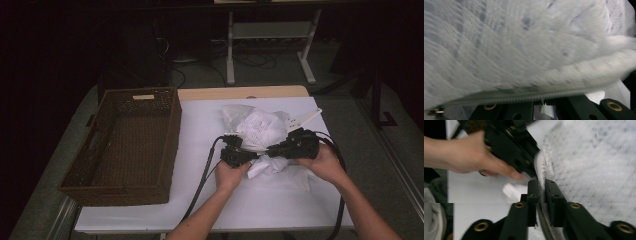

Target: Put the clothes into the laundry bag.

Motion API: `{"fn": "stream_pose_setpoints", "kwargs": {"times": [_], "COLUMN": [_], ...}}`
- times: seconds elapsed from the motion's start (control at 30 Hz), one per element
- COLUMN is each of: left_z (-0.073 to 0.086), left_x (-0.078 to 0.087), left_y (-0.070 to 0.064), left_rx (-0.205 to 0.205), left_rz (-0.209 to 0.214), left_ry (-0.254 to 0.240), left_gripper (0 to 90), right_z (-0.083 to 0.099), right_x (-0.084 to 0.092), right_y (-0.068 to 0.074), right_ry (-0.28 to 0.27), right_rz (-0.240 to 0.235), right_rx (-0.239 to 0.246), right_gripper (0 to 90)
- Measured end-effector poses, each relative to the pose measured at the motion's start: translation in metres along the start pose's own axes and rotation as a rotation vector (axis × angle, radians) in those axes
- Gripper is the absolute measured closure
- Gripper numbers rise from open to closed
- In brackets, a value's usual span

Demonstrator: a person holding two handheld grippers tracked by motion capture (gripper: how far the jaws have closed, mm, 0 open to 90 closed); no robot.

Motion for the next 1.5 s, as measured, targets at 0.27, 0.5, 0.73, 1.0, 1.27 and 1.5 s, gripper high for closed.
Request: {"fn": "stream_pose_setpoints", "kwargs": {"times": [0.27, 0.5, 0.73, 1.0, 1.27, 1.5], "left_z": [-0.001, -0.008, -0.014, -0.016, -0.012, -0.010], "left_x": [-0.005, -0.008, -0.006, -0.005, -0.004, -0.005], "left_y": [0.003, 0.002, 0.002, 0.000, -0.005, -0.007], "left_rx": [0.027, 0.022, 0.027, 0.008, -0.045, -0.037], "left_rz": [-0.004, -0.020, -0.027, -0.043, -0.106, -0.100], "left_ry": [-0.008, -0.001, -0.010, -0.007, -0.047, -0.042], "left_gripper": [87.3, 87.4, 87.9, 88.0, 88.2, 87.8], "right_z": [0.014, 0.048, 0.059, 0.060, 0.066, 0.082], "right_x": [0.010, -0.038, -0.063, -0.066, -0.059, -0.050], "right_y": [0.028, 0.035, 0.029, 0.025, 0.045, 0.075], "right_ry": [-0.092, 0.118, 0.190, 0.175, 0.210, 0.248], "right_rz": [-0.061, -0.034, 0.038, 0.067, -0.140, -0.227], "right_rx": [0.061, 0.071, 0.095, 0.110, 0.075, 0.102], "right_gripper": [67.3, 60.4, 61.3, 90.0, 90.0, 89.9]}}
Point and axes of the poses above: each handheld gripper's, and its own axes: x roughly backward along the jaws, z roughly out of its underside, y roughly to its left, the point moved 1 cm from there along -x, roughly forward along the jaws, and after that the axes turned 4 degrees about -y, right-handed, at the moved point
